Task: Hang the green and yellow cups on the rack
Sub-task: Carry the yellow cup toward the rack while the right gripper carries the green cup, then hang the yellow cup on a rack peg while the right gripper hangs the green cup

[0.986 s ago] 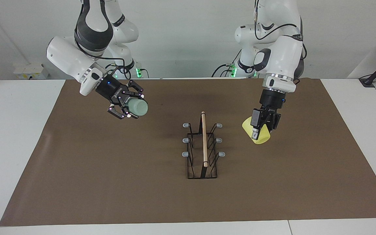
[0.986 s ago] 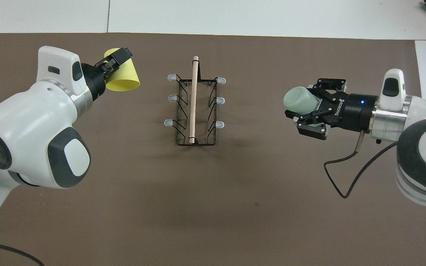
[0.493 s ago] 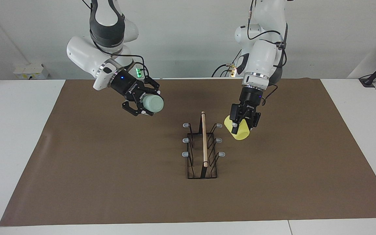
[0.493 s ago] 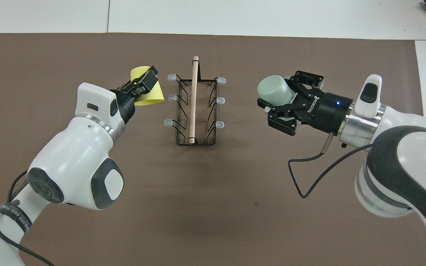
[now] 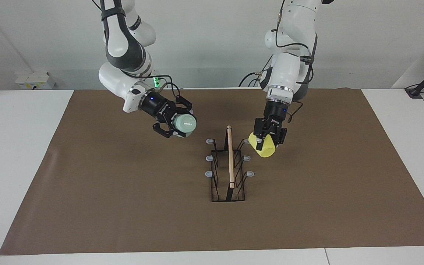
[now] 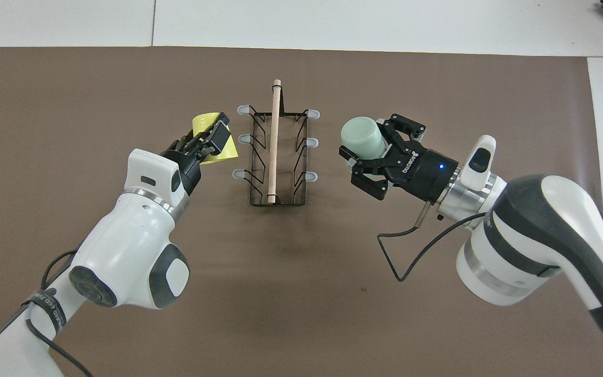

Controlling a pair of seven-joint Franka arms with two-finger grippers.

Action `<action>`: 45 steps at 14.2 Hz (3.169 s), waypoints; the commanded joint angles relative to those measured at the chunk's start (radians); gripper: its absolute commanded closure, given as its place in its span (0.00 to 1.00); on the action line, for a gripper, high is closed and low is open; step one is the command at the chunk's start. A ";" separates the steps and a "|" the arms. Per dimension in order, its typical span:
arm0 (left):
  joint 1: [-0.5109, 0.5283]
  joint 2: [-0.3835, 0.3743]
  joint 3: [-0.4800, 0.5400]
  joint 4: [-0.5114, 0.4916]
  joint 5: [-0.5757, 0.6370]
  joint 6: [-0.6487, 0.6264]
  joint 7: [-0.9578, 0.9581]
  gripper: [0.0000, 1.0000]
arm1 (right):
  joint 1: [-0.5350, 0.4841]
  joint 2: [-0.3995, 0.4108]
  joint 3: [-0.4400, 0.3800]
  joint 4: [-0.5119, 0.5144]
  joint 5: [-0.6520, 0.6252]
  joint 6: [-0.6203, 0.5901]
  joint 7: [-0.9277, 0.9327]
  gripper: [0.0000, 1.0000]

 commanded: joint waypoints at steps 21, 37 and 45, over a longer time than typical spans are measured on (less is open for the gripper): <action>-0.029 -0.014 -0.055 -0.098 0.018 0.020 0.033 1.00 | 0.046 0.260 0.064 0.030 0.598 -0.182 -0.575 0.62; -0.015 -0.189 -0.055 -0.009 0.018 -0.719 0.032 1.00 | 0.055 0.289 0.069 0.024 0.662 -0.210 -0.584 0.47; 0.028 -0.138 -0.046 0.145 0.016 -0.870 0.033 0.03 | 0.052 0.291 0.069 0.023 0.662 -0.227 -0.589 0.36</action>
